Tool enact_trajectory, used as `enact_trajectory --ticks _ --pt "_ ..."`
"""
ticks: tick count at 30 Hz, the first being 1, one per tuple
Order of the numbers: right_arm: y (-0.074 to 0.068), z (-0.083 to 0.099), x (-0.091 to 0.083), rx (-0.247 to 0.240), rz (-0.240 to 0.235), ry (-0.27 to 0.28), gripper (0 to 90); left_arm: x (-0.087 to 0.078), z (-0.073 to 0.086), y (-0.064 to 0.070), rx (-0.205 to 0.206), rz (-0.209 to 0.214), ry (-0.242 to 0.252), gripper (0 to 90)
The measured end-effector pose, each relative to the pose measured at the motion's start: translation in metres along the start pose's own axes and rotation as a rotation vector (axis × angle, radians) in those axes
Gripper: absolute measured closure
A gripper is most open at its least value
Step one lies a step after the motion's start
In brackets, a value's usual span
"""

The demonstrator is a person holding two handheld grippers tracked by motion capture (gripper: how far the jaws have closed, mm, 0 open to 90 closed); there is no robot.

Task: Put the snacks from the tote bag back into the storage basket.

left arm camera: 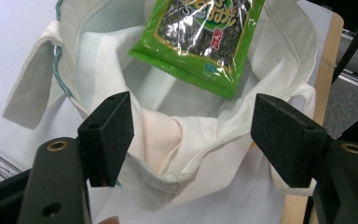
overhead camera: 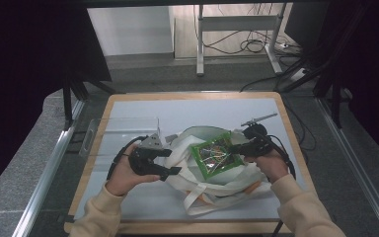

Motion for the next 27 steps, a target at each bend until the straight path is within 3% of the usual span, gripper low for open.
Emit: enact_trajectory --ticks 11,27 --pt "-0.006 -0.016 -0.021 -0.057 -0.008 0.081 86.5 -0.009 -0.002 -0.004 -0.012 -0.006 0.026 29.6" --pt "-0.012 -0.031 -0.037 -0.141 -0.001 0.125 86.6 -0.011 -0.001 -0.004 -0.007 -0.004 0.023 29.1"
Point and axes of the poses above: each handheld gripper's, and its own axes: x roughly forward along the jaws, z roughly out of its underside, y roughly to its right, the point moved 7 cm from there along x, roughly forward along the jaws, and after that the axes turned 7 degrees about -x, right-handed, at the moved point
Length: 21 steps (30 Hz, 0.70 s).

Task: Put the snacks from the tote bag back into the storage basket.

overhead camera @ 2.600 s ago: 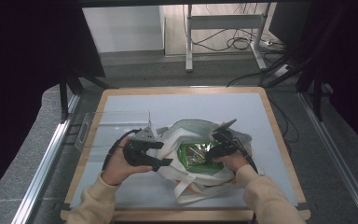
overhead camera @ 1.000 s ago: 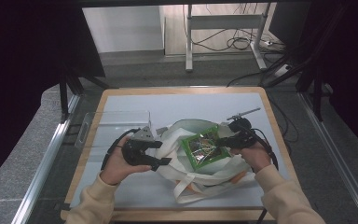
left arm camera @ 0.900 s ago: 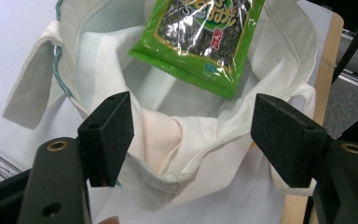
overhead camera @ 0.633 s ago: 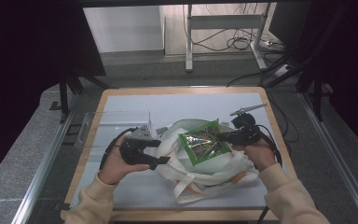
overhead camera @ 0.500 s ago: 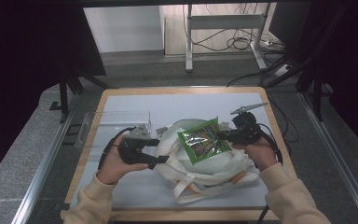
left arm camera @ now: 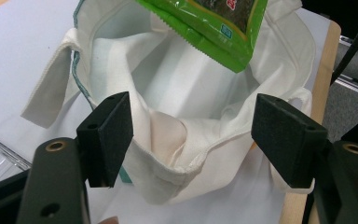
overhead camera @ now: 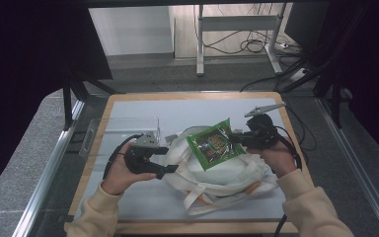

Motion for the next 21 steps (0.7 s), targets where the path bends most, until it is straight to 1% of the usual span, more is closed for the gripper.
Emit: enact_trajectory --ticks 5,9,16,18,21 --pt "-0.002 -0.007 -0.004 -0.026 0.006 0.013 86.6 -0.001 0.0 -0.001 -0.002 -0.001 0.006 29.1" --pt "-0.005 -0.014 -0.006 -0.046 0.001 0.022 86.6 -0.001 0.0 -0.002 -0.003 -0.001 0.005 29.1" --pt "-0.01 -0.022 -0.006 -0.076 0.005 0.024 86.6 -0.003 0.0 -0.003 -0.008 0.001 0.009 29.0" --pt "-0.012 -0.024 -0.006 -0.085 0.0 0.025 86.6 -0.004 0.0 -0.004 -0.001 0.0 0.005 29.0" --pt "-0.015 -0.027 -0.004 -0.108 -0.009 0.029 86.6 -0.005 0.0 -0.005 -0.009 0.0 0.013 29.0"
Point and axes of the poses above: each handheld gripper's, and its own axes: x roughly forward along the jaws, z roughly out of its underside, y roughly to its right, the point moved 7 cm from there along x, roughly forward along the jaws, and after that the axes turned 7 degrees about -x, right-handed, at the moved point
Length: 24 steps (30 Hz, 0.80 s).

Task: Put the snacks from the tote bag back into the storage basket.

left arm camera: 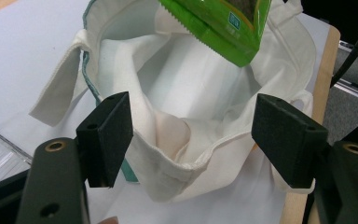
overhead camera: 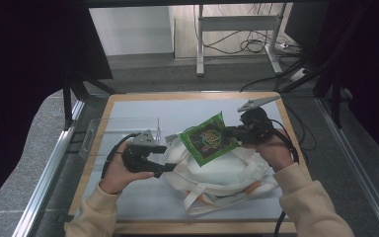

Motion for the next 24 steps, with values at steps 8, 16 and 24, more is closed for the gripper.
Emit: enact_trajectory --ticks 8,16,24 --pt "-0.007 -0.006 0.008 -0.063 -0.02 -0.018 86.6 -0.005 -0.004 -0.001 -0.011 -0.002 0.045 29.0" --pt "-0.016 -0.013 0.013 -0.124 -0.047 -0.019 86.6 -0.01 -0.01 -0.005 -0.017 -0.008 0.085 28.6" --pt "-0.028 -0.021 0.02 -0.193 -0.08 -0.014 86.6 -0.008 -0.032 -0.011 0.01 0.034 0.12 29.7"
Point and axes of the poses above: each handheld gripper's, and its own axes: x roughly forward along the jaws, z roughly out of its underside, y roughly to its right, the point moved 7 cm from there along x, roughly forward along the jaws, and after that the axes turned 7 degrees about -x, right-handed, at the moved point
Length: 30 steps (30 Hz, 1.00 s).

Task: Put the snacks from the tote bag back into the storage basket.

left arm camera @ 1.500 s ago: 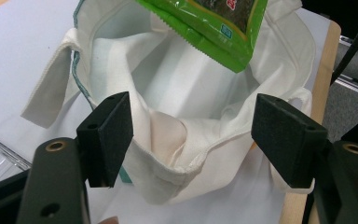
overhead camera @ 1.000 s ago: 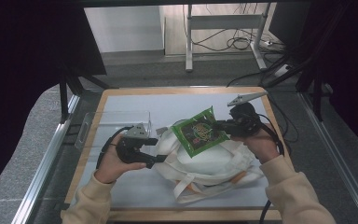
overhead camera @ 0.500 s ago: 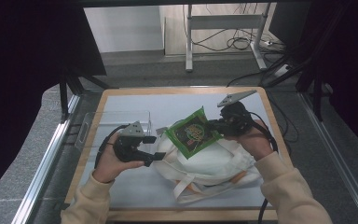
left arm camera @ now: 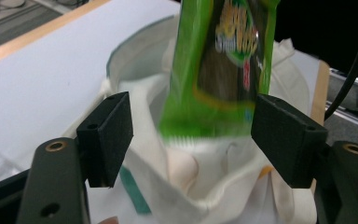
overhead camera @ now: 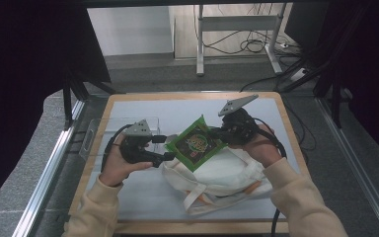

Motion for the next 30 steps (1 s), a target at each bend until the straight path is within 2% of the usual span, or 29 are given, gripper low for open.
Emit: enact_trajectory --ticks 3,9,14,15,17,18,23,25,27,30 --pt "-0.003 -0.001 0.003 -0.019 -0.009 -0.004 86.6 0.005 -0.007 -0.003 0.013 0.036 -0.005 31.4" --pt "-0.007 -0.003 0.005 -0.05 -0.014 -0.009 86.6 0.015 -0.002 -0.006 0.004 0.068 -0.051 34.6" --pt "-0.01 -0.004 0.006 -0.092 -0.016 -0.012 86.4 0.023 0.005 -0.004 0.01 0.097 -0.099 49.3" --pt "-0.011 -0.004 0.007 -0.097 -0.015 -0.015 86.3 0.024 0.005 -0.002 0.01 0.098 -0.106 55.0" --pt "-0.011 -0.005 0.007 -0.107 -0.006 -0.022 86.1 0.027 0.006 0.0 0.003 0.078 -0.112 59.7" --pt "-0.01 -0.006 0.008 -0.114 -0.002 -0.026 85.9 0.028 0.007 0.0 0.016 0.079 -0.126 61.8" --pt "-0.009 -0.007 0.007 -0.153 0.03 -0.047 84.3 0.029 0.009 0.003 0.013 0.092 -0.136 71.3" --pt "-0.008 -0.005 0.007 -0.179 0.06 -0.053 82.8 0.03 0.009 0.005 0.001 0.094 -0.135 73.0" --pt "-0.008 -0.003 0.007 -0.178 0.072 -0.037 81.6 0.031 0.009 0.004 0.017 0.085 -0.142 73.1" --pt "-0.007 -0.001 0.007 -0.17 0.076 -0.025 79.7 0.032 0.01 0.004 0.012 0.085 -0.15 73.2"
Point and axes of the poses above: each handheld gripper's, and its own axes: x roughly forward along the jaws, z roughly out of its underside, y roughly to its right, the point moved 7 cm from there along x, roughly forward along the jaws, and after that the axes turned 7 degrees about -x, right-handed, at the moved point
